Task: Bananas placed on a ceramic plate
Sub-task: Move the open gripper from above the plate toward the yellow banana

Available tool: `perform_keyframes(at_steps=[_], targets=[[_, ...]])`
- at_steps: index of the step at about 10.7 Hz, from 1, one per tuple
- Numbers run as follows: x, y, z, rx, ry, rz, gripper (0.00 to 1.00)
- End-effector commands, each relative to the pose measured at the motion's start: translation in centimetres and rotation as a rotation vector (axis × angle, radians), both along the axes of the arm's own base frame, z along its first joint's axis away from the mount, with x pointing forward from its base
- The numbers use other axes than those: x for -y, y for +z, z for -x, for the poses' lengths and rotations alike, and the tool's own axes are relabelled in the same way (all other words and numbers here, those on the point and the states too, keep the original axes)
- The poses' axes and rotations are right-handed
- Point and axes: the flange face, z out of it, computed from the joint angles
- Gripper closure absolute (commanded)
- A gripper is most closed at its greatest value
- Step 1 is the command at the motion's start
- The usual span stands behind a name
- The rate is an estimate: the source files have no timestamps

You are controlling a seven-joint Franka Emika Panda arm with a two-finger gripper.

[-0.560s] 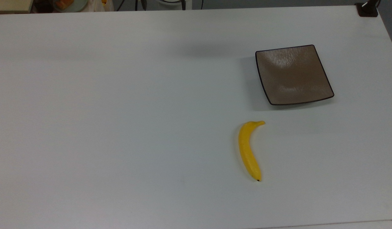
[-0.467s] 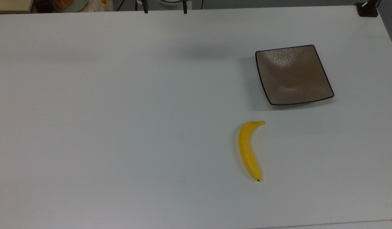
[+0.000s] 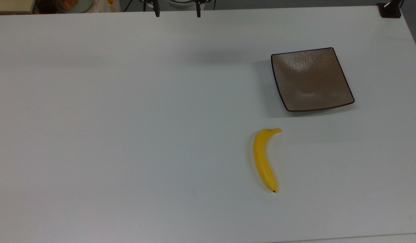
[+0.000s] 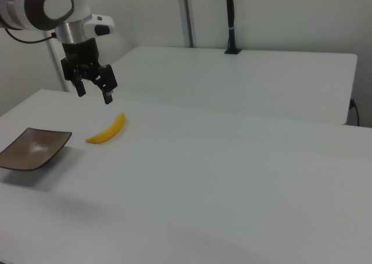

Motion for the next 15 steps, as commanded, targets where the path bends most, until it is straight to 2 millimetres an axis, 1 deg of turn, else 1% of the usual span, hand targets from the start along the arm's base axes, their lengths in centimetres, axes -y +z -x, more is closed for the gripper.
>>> perform_keyframes(at_steps=[1,2,3,4,5,6,7,8,10,11,13,15], targets=[[-0.4,-0.1,0.0,0.010,0.013,0.012,0.00],[-1.4,-0.6,-0.4,0.007,0.023,0.012,0.00],[-3.3,-0.8,-1.2,0.013,0.022,0.009,0.00],[-5.0,-0.8,-2.8,0.015,-0.017,0.006,0.00],[-7.0,-0.3,-3.9,0.031,-0.097,-0.004,0.00],[-8.2,0.0,-4.8,0.041,-0.164,-0.014,0.00],[-10.0,0.6,-5.1,0.053,-0.194,-0.023,0.00],[-11.1,0.3,-5.6,0.054,-0.234,-0.030,0.00],[-14.1,-0.7,-7.6,0.063,-0.288,-0.044,0.00],[-16.6,-3.0,-8.8,0.047,-0.269,-0.043,0.00],[-19.0,-7.0,-11.1,0.044,-0.241,-0.011,0.00],[-20.2,-10.8,-13.6,0.096,-0.237,-0.041,0.00]])
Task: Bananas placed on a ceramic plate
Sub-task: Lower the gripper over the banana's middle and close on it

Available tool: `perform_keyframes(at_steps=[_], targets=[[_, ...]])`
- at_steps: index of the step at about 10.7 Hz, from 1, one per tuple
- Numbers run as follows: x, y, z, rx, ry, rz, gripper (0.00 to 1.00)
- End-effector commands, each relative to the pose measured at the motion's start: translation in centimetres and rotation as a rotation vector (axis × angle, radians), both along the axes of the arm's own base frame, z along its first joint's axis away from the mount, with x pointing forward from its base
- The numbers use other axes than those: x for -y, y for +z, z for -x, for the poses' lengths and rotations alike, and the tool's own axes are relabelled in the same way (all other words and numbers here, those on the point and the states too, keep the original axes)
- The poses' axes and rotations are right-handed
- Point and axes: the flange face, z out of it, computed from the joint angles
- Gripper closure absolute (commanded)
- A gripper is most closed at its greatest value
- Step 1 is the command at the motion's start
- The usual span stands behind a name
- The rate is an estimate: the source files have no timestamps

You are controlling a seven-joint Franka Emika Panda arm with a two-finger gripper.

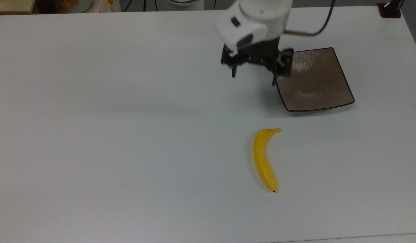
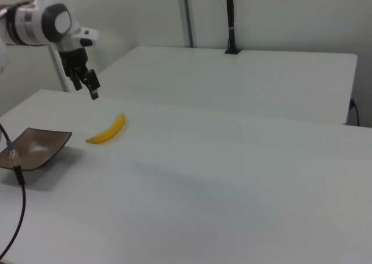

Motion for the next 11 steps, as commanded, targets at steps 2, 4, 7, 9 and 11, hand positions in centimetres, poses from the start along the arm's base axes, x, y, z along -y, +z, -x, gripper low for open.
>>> perform_keyframes(at_steps=[2,4,7,9,11], targets=[[-3.0,-6.8,-4.5,0.131,0.023,0.020,0.00],[-3.8,-11.0,-5.8,0.173,0.063,0.054,0.00],[-4.3,-15.8,-6.8,0.186,0.077,0.063,0.00],[-4.6,-18.6,-7.1,0.182,0.089,0.077,0.00],[-4.9,-19.9,-7.1,0.197,0.113,0.108,0.00]])
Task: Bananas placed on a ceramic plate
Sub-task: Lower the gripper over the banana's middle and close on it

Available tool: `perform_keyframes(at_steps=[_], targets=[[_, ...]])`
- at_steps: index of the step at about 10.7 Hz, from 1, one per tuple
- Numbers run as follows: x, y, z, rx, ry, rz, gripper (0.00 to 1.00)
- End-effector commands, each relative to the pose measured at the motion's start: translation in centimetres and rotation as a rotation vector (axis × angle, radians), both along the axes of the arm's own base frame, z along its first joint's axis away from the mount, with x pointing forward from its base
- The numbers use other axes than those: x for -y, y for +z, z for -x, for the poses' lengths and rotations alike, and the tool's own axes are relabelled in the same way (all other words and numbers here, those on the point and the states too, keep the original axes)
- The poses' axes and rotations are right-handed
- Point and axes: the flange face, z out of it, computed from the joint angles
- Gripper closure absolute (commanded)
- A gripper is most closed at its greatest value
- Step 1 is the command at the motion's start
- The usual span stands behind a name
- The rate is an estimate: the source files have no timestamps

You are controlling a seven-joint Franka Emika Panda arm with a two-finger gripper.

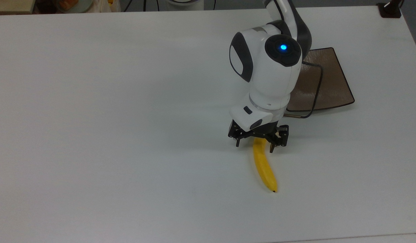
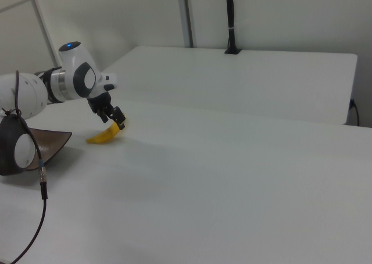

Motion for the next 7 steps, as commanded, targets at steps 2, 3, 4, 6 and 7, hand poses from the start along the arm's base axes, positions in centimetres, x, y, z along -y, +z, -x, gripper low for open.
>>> perform_keyframes(at_steps=[2,3,4,6,7], targets=[[-0.88,-1.42,-0.43,0.043,0.037,0.033,0.00],[-0.81,-1.46,-0.53,0.049,0.037,0.030,0.00],[-0.80,-1.53,-0.51,0.047,0.037,0.030,0.00],[-0.97,-1.82,-0.35,0.042,0.041,0.031,0.10],[-1.11,-1.89,-0.27,0.040,0.048,0.031,0.13]])
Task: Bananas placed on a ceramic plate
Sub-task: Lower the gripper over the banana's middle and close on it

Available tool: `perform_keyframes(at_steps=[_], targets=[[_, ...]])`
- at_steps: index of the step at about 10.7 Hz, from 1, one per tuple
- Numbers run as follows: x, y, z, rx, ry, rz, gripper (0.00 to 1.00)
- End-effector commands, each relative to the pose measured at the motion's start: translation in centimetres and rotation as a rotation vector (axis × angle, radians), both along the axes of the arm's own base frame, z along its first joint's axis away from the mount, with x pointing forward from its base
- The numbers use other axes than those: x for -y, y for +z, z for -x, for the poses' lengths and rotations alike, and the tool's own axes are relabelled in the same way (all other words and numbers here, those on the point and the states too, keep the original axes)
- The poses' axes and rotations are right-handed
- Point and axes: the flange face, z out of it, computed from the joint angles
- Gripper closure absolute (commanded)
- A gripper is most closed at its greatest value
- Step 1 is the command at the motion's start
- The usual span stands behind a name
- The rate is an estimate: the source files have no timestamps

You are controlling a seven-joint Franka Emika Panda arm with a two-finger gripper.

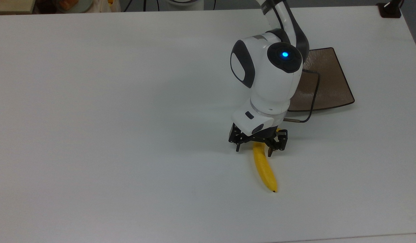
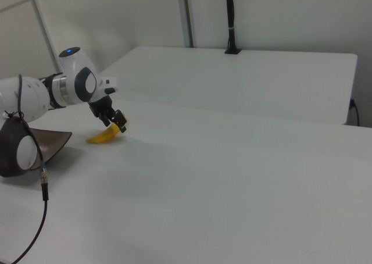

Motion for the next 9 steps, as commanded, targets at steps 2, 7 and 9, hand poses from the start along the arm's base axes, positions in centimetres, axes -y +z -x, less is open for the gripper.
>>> perform_keyframes(at_steps=[2,7,9], targets=[[-0.91,-0.36,0.12,0.011,0.057,0.010,0.22],[-0.96,-0.37,0.20,0.005,0.099,0.020,0.64],[-0.92,-0.35,0.27,-0.003,0.113,0.027,0.94]])
